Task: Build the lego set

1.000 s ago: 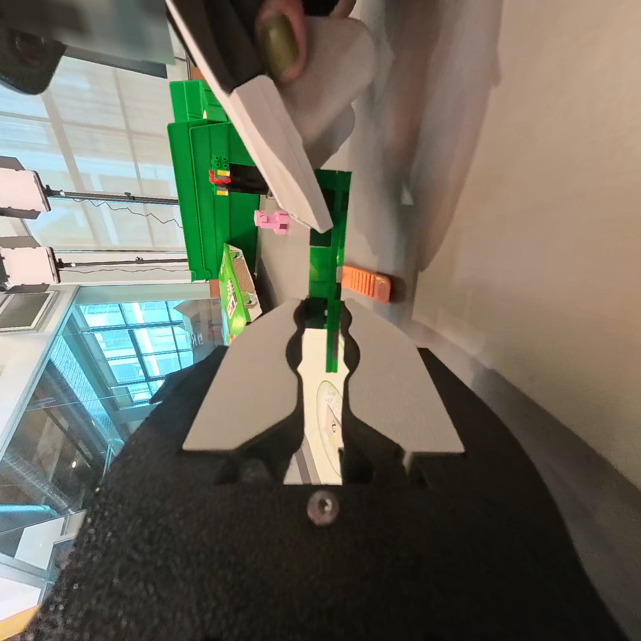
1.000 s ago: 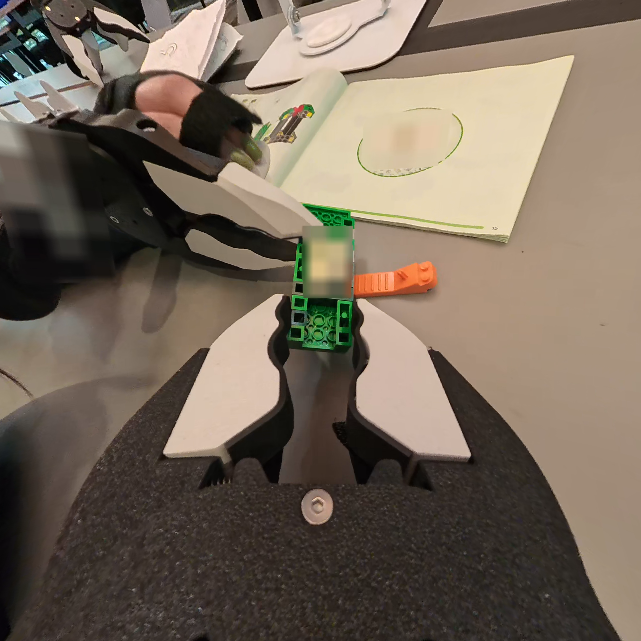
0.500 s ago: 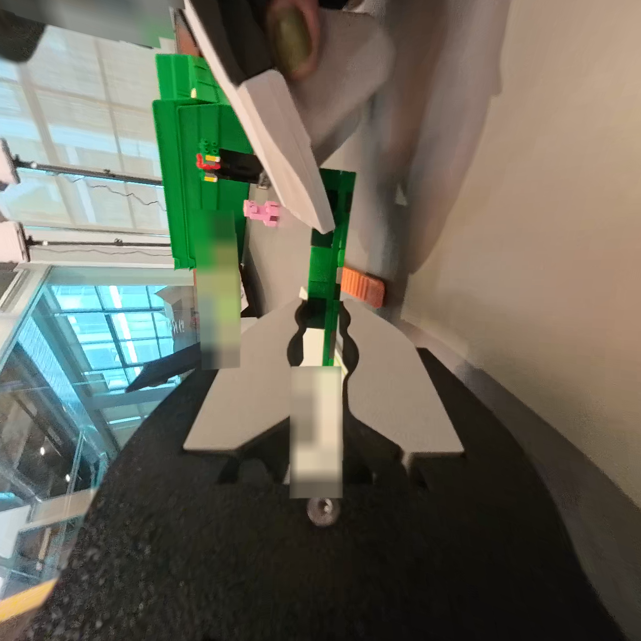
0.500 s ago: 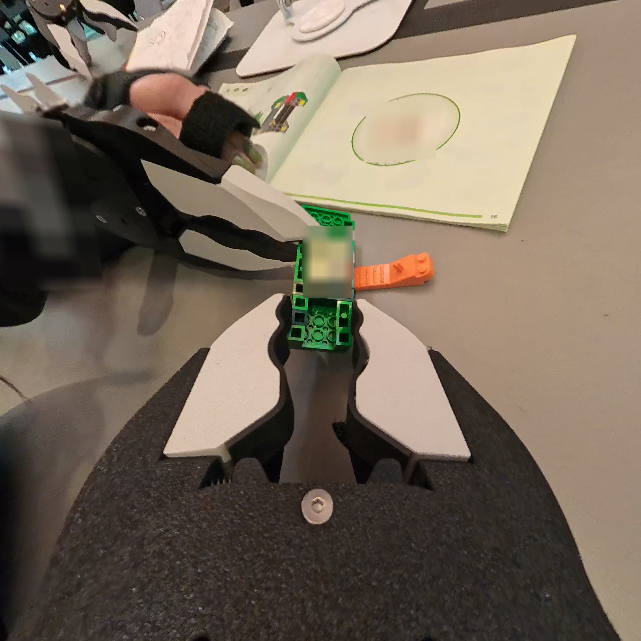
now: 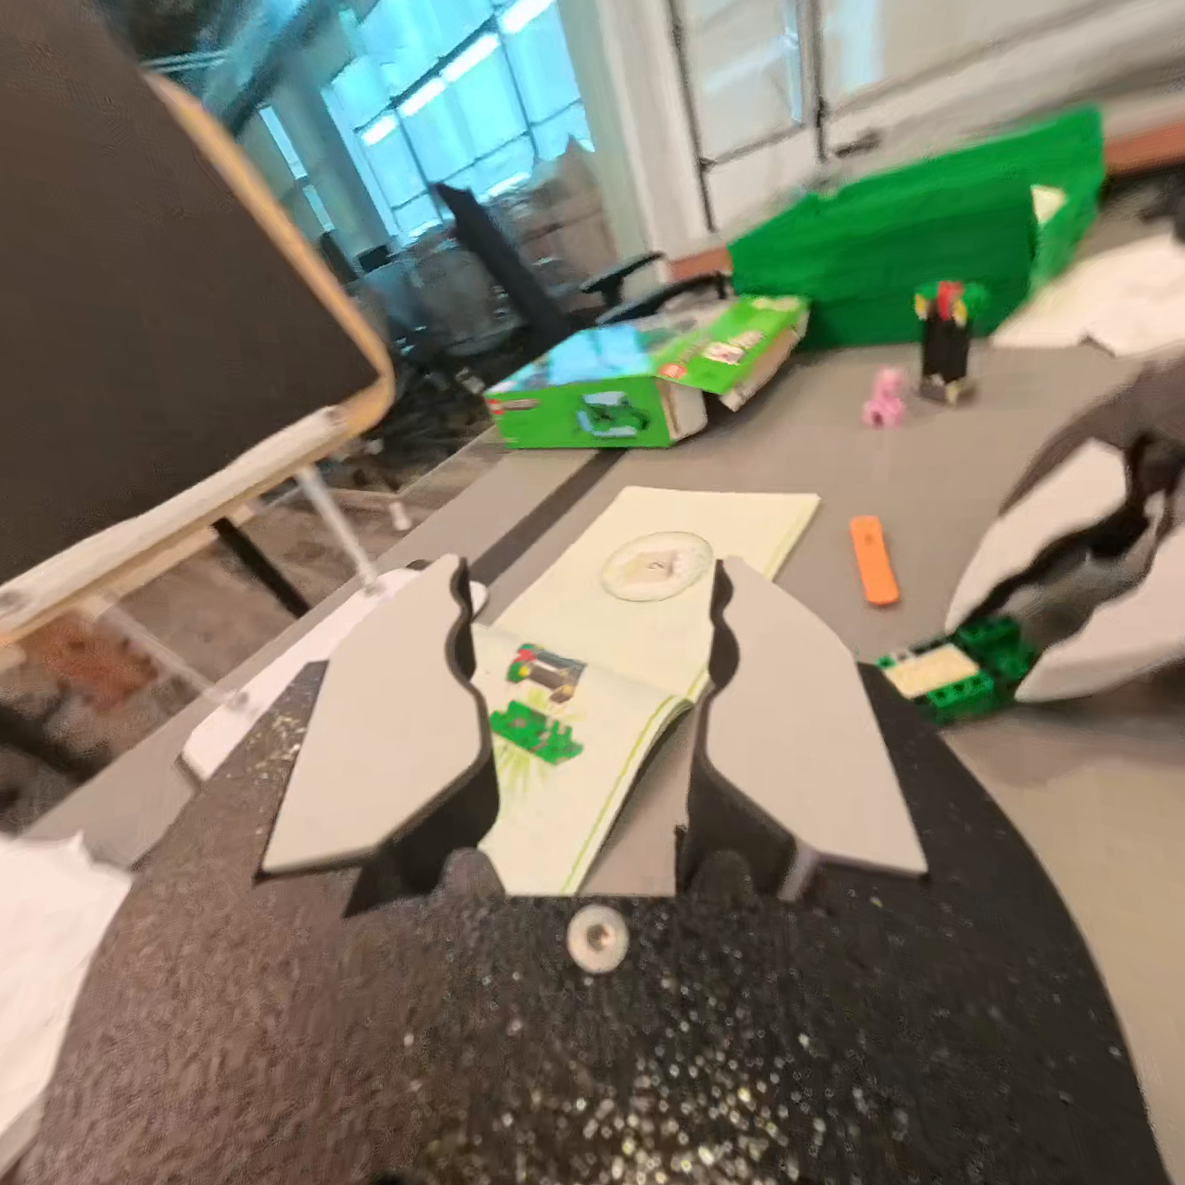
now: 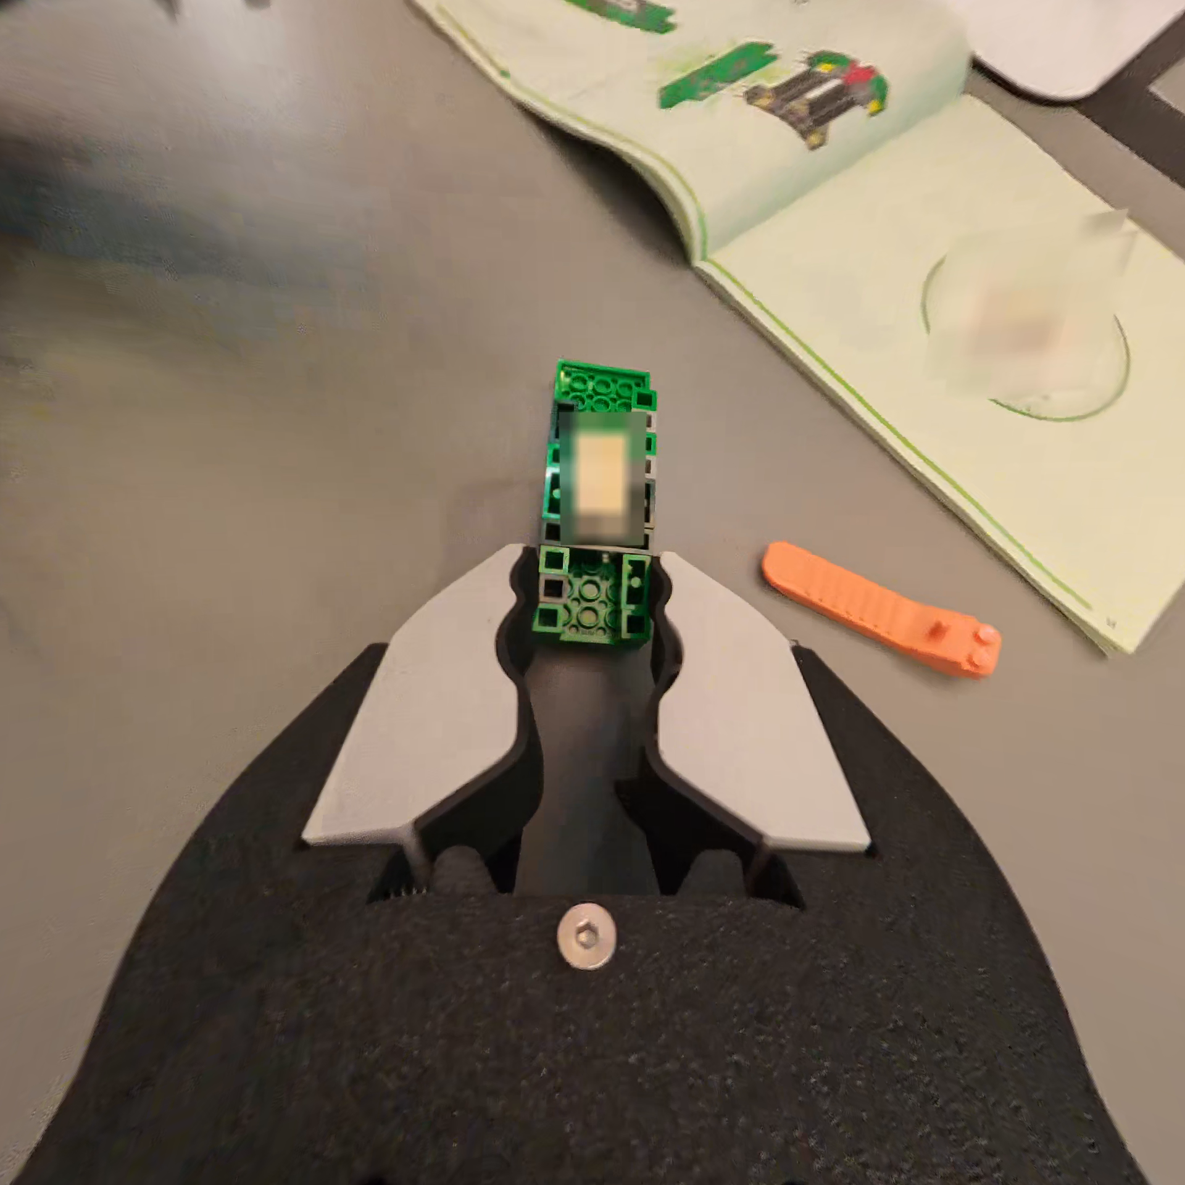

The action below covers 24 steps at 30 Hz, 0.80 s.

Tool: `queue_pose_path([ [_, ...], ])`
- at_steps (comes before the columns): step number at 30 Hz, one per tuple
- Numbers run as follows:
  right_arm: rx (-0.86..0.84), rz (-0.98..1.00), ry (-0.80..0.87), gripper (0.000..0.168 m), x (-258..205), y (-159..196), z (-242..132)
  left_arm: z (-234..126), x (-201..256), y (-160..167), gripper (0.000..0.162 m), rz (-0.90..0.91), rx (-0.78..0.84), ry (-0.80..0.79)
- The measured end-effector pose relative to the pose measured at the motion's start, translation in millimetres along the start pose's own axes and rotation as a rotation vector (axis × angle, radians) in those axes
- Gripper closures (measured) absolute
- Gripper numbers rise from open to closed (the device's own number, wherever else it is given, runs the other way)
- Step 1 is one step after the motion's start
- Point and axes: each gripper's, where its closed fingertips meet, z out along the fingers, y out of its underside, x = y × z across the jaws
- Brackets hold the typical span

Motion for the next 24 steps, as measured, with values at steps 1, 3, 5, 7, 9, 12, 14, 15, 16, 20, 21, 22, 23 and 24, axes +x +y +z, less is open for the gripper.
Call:
queue_pose_path([
  [1, 0.000, -0.015, -0.013, 0.136, -4, -2, 1, -15, -13, -10, 0.087, -0.058, 0.008, -0.047],
  [3, 0.005, -0.034, -0.031, 0.136, -10, -4, 3, -46, -39, -30, 0.084, -0.162, 0.023, -0.168],
  [5, -0.004, -0.056, -0.038, 0.135, -13, -4, 4, -78, -63, -44, 0.078, -0.243, 0.019, -0.303],
  [7, -0.010, -0.076, -0.047, 0.135, -16, -3, 5, -104, -77, -47, 0.079, -0.298, -0.006, -0.404],
  [9, 0.001, -0.097, -0.061, 0.133, -20, -4, 6, -125, -84, -40, 0.079, -0.319, -0.052, -0.470],
  [12, 0.028, -0.115, -0.080, 0.121, -26, -7, 3, -148, -86, -20, 0.074, -0.336, -0.101, -0.541],
  [14, 0.034, -0.135, -0.081, 0.115, -26, -7, -1, -165, -87, 0, 0.071, -0.357, -0.151, -0.599],
  [15, 0.039, -0.143, -0.076, 0.113, -25, -7, -4, -176, -89, 11, 0.070, -0.362, -0.179, -0.640],
  [16, 0.050, -0.151, -0.072, 0.111, -24, -8, -9, -188, -91, 20, 0.070, -0.368, -0.197, -0.683],
  [20, 0.196, -0.134, -0.047, 0.113, -12, -26, -35, -229, -93, 51, 0.070, -0.417, -0.233, -0.782],
  [21, 0.247, -0.116, -0.054, 0.114, -9, -34, -41, -235, -91, 58, 0.069, -0.427, -0.243, -0.790],
  [22, 0.295, -0.096, -0.061, 0.115, -5, -43, -45, -240, -89, 64, 0.069, -0.432, -0.250, -0.792],
  [23, 0.338, -0.075, -0.065, 0.116, -1, -52, -49, -243, -88, 70, 0.071, -0.428, -0.257, -0.792],
  [24, 0.369, -0.056, -0.059, 0.117, 4, -60, -51, -245, -88, 76, 0.072, -0.416, -0.267, -0.794],
])
